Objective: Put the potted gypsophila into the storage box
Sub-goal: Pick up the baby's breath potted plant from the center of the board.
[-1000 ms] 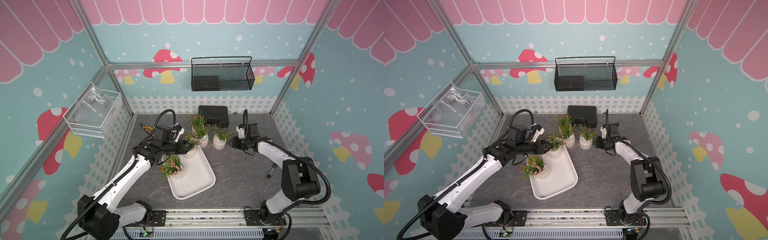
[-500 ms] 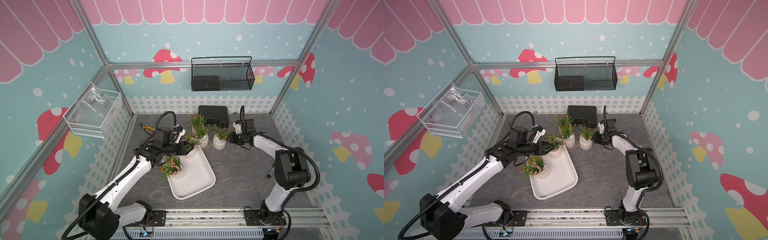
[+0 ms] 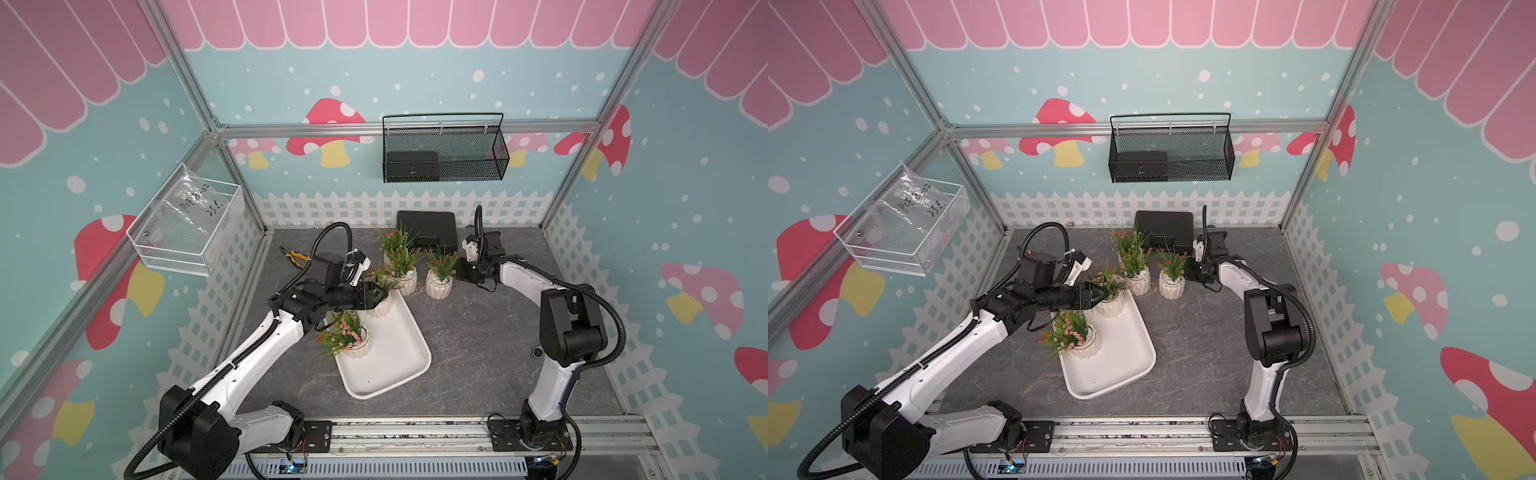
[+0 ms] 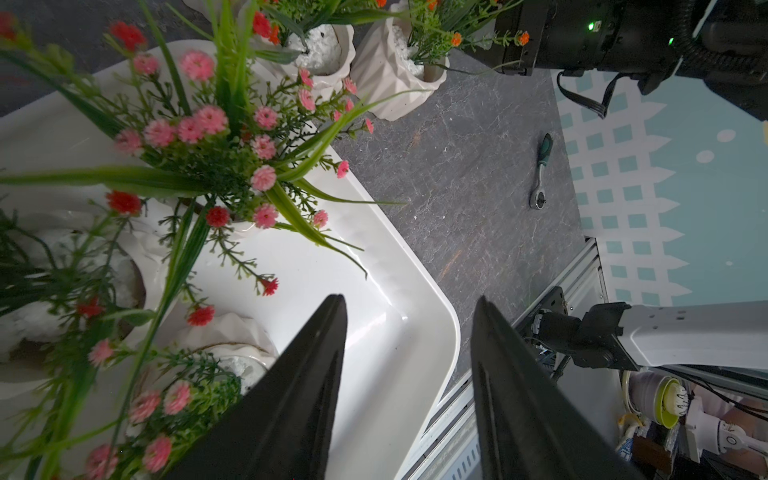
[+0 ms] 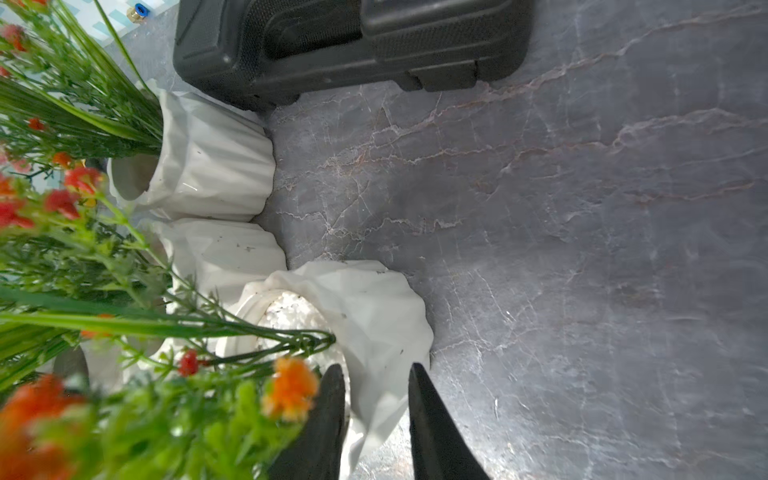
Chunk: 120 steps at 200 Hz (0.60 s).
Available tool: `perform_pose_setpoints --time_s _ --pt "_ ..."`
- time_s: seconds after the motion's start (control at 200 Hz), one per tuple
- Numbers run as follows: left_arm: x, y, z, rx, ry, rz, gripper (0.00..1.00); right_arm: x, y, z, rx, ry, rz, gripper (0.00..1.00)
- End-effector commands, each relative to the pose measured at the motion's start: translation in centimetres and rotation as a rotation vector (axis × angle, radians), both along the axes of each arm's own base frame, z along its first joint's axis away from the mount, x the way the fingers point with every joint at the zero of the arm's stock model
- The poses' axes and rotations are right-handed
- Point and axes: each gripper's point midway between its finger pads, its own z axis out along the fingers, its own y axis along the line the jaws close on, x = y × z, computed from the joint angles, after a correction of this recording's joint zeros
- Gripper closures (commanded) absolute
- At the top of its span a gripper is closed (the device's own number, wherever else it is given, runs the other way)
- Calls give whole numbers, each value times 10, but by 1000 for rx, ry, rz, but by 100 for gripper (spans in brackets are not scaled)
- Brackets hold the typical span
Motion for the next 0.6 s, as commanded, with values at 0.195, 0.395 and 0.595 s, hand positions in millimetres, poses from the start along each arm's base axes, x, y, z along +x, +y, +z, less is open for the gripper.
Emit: perform_pose_setpoints --time_s 0.195,0.395,0.595 --pt "2 2 -1 -12 10 12 50 5 7 -25 -136 49 13 74" --pt "1 2 0 -15 9 11 50 6 9 -31 -190 60 13 77" --pt "1 2 0 -19 10 12 50 4 11 -27 -200 53 19 83"
